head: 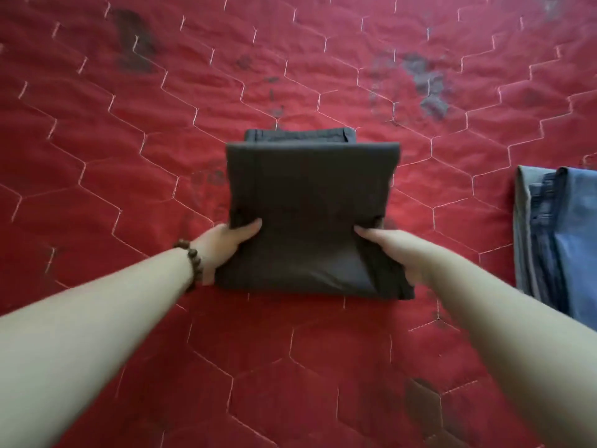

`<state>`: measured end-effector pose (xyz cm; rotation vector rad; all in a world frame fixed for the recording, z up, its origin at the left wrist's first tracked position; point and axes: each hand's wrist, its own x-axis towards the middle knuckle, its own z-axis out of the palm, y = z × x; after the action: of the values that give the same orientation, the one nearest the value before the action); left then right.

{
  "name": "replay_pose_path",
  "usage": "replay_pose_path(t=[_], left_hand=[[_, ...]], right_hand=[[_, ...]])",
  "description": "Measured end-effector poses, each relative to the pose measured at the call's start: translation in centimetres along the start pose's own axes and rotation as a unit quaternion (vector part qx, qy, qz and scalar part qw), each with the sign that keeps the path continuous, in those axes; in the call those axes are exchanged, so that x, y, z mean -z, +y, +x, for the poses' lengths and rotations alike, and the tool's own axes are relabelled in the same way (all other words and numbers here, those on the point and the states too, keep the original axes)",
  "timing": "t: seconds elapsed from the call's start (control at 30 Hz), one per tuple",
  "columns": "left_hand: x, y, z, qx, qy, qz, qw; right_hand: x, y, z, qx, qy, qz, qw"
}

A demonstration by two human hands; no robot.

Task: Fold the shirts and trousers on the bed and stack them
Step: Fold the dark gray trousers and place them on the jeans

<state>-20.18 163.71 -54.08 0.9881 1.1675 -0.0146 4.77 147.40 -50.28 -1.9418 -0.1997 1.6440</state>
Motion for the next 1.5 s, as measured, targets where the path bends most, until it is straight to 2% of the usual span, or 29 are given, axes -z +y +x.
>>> replay_pose_path(t=[0.07, 0.1, 0.17, 0.27, 0.33, 0.53, 0.63, 0.77, 0.83, 0.87, 0.93, 0.97, 1.0, 1.07, 1.13, 1.17, 1.27, 1.5], left_hand=[[-0.5, -0.4, -0.5, -0.007, 0.068, 0.036, 0.997], [-0.5, -0.7, -0.3, -0.002, 0.077, 0.013, 0.997], [-0.5, -1.2, -0.5, 0.004, 0.048, -0.052, 0.997], [-0.7, -0.6, -0.7, -0.061, 0.047, -0.056, 0.995], [-0.9, 0.1, -0.2, -0.114, 0.081, -0.030, 0.990], [-1.1, 1.6, 0.8, -0.207, 0.134, -0.017, 0.969], [-0.8, 1.9, 1.0, -0.234, 0.207, 0.088, 0.946], [-1.7, 2.2, 1.2, -0.166, 0.289, 0.248, 0.910], [-2.2, 2.6, 0.4, -0.110, 0.363, 0.328, 0.865], [-2.3, 2.7, -0.3, -0.108, 0.404, 0.365, 0.832], [-2.8, 2.4, -1.6, -0.220, 0.441, 0.418, 0.763], [-3.5, 2.2, -2.2, -0.299, 0.424, 0.438, 0.734], [-4.3, 1.8, -2.4, -0.360, 0.383, 0.460, 0.716], [-6.0, 0.9, -2.1, -0.394, 0.268, 0.523, 0.707], [-7.0, 0.1, -1.3, -0.343, 0.195, 0.588, 0.706], [-7.0, -0.3, -0.7, -0.323, 0.187, 0.608, 0.701], [-6.6, -1.8, 0.4, -0.314, 0.202, 0.638, 0.673], [-5.3, -3.0, 1.8, -0.335, 0.195, 0.699, 0.601]], right_hand=[[-0.4, 0.3, 1.1, -0.053, 0.016, 0.015, 0.998], [-0.4, 0.5, 1.2, -0.068, 0.010, 0.037, 0.997], [0.0, 1.1, 1.0, -0.055, -0.013, 0.065, 0.996], [0.4, 1.4, 1.0, 0.037, -0.033, 0.074, 0.996], [0.2, 0.7, 1.3, 0.095, -0.017, 0.082, 0.992], [-0.5, -1.5, 2.2, 0.235, 0.051, 0.062, 0.969], [-0.5, -2.5, 2.6, 0.261, 0.071, 0.053, 0.961], [-1.3, -2.1, 4.1, 0.225, 0.179, -0.047, 0.957], [-1.5, -2.2, 3.8, 0.222, 0.234, -0.067, 0.944], [-1.4, -2.1, 3.3, 0.228, 0.289, -0.094, 0.925], [-1.9, -1.8, 1.8, 0.281, 0.422, -0.178, 0.843], [-2.8, -1.4, 0.9, 0.336, 0.452, -0.227, 0.794], [-4.3, -1.0, 0.3, 0.393, 0.443, -0.273, 0.758], [-7.5, 0.2, 0.3, 0.473, 0.363, -0.349, 0.723], [-10.1, 1.4, 1.5, 0.488, 0.310, -0.402, 0.710], [-10.8, 2.1, 2.2, 0.475, 0.299, -0.419, 0.714], [-11.5, 3.7, 3.8, 0.424, 0.289, -0.467, 0.720], [-6.0, 5.8, 4.3, 0.344, 0.298, -0.577, 0.678]])
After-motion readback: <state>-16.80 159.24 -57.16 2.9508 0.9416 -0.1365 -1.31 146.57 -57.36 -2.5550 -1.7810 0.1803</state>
